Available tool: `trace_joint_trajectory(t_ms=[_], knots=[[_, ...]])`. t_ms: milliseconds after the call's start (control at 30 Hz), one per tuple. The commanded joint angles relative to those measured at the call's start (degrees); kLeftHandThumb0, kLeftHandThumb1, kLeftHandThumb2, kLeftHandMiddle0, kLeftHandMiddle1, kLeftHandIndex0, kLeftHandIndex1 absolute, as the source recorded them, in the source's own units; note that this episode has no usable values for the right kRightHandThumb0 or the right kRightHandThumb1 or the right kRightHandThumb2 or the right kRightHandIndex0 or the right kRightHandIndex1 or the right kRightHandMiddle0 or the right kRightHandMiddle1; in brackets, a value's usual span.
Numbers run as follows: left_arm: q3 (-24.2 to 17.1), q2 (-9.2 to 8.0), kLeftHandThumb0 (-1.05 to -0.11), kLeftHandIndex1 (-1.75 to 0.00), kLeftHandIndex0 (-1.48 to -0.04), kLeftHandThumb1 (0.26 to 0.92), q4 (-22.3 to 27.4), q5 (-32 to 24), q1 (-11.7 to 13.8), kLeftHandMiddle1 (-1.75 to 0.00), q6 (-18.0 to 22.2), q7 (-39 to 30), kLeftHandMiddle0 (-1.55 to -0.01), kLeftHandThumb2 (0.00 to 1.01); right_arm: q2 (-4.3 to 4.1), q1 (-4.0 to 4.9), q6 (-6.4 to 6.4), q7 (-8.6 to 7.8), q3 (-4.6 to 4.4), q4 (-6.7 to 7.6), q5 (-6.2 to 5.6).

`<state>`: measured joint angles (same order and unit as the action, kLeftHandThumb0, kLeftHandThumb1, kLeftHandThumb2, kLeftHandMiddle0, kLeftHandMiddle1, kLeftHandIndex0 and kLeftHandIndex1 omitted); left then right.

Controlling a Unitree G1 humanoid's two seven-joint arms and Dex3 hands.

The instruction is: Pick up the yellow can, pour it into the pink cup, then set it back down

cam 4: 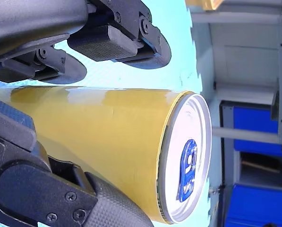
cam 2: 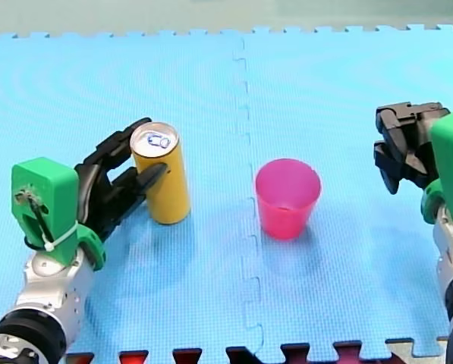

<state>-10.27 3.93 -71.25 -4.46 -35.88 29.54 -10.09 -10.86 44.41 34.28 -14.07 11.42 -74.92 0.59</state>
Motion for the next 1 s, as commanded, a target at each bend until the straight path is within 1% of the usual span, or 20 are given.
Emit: trace_joint_trajectory(t_ms=[0,100,300,433,533,600,633,667,700,867,900,933,967], knots=[[0.45,-0.32,-0.774,0.00,-0.52,0.711,-0.10,0.74,-0.27,-0.01,0.18,0.70,-0.54,0.00,-0.13,-0.06,0.11,0.12,0.13,0.07,-0.17],[1.50,-0.46,-0.754,0.00,-0.52,0.703,-0.08,2.34,-0.41,0.00,-0.13,2.44,-0.54,0.00,-0.10,-0.05,0.09,0.15,0.09,0.07,-0.14],[2.96,-0.07,-0.741,0.00,-0.52,0.701,-0.13,4.38,-1.04,0.00,-0.88,4.55,-0.54,0.00,-0.12,-0.01,0.05,0.45,-0.10,0.05,0.07],[3.30,-0.61,-0.739,0.00,-0.52,0.700,-0.58,4.52,-2.11,0.00,-2.88,3.03,-0.50,0.00,-0.08,0.04,0.04,0.61,-0.21,0.04,0.18],[3.16,-0.73,-0.752,0.00,-0.52,0.701,-0.69,4.23,-2.26,-0.01,-3.23,2.20,-0.50,0.00,-0.09,0.08,0.05,0.70,-0.32,0.05,0.27],[2.69,-0.65,-0.756,-0.01,-0.53,0.700,-0.70,3.66,-2.18,-0.02,-3.22,1.75,-0.54,0.00,-0.09,0.07,0.09,0.82,-0.42,0.05,0.38],[2.31,-0.55,-0.755,-0.02,-0.56,0.699,-0.70,3.22,-2.17,-0.05,-3.30,1.59,-0.59,0.00,-0.09,0.06,0.11,0.88,-0.47,0.05,0.43],[1.97,-0.47,-0.746,-0.04,-0.62,0.695,-0.69,2.86,-2.18,-0.09,-3.43,1.50,-0.68,0.00,-0.07,0.05,0.13,0.95,-0.50,0.06,0.48],[1.72,-0.42,-0.741,-0.05,-0.65,0.694,-0.65,2.62,-2.24,-0.10,-3.64,1.57,-0.71,0.00,-0.06,0.05,0.15,1.01,-0.53,0.07,0.52],[2.24,-0.17,-0.717,-0.04,-0.70,0.692,-0.37,3.65,-2.43,-0.09,-4.18,4.75,-0.75,0.00,-0.05,0.08,0.20,1.18,-0.64,0.09,0.70],[2.39,-0.14,-0.703,-0.03,-0.71,0.692,-0.28,3.89,-2.47,-0.08,-4.24,5.33,-0.76,0.00,-0.01,0.08,0.21,1.22,-0.68,0.08,0.73],[2.44,-0.11,-0.655,-0.04,-0.75,0.694,-0.20,4.01,-2.50,-0.09,-4.25,5.87,-0.80,0.00,0.03,0.10,0.22,1.28,-0.71,0.07,0.76],[2.29,-0.01,-0.582,-0.04,-0.79,0.693,-0.11,3.91,-2.51,-0.11,-4.20,6.33,-0.90,0.00,0.07,0.11,0.23,1.34,-0.74,0.06,0.79]])
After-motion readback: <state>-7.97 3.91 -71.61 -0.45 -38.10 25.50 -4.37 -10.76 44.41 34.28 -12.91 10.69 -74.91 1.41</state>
